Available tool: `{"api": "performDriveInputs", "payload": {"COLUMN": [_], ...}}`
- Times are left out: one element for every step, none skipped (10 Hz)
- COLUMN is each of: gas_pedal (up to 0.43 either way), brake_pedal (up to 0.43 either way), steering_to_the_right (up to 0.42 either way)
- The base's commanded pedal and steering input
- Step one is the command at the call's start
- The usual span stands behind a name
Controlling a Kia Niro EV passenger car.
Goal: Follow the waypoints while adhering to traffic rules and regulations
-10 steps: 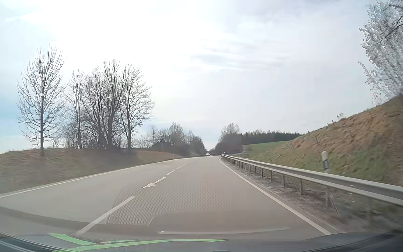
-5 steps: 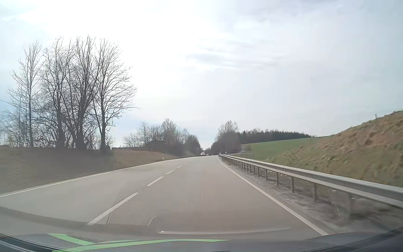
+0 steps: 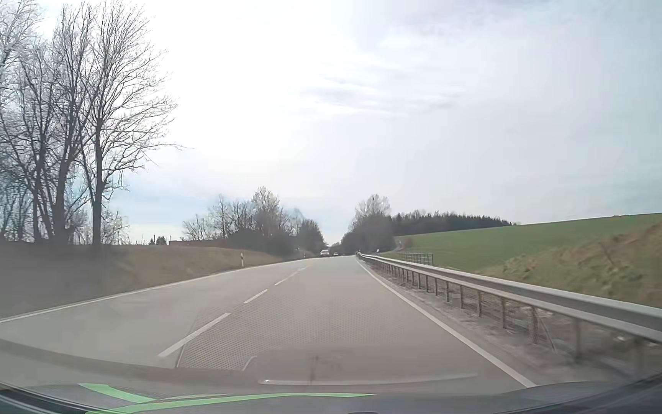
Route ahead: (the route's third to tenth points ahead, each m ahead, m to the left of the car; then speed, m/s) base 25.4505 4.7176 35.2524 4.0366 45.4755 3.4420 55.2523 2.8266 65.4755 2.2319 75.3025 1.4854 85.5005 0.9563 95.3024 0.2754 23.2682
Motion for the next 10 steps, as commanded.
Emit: {"api": "performDriveInputs", "payload": {"gas_pedal": [0.331, 0.319, 0.319, 0.319, 0.311, 0.311, 0.299, 0.299, 0.287, 0.280], "brake_pedal": [0.000, 0.000, 0.000, 0.000, 0.000, 0.000, 0.000, 0.000, 0.000, 0.000], "steering_to_the_right": [0.005, 0.005, 0.005, 0.005, 0.005, 0.005, 0.005, 0.005, 0.005, 0.004]}}
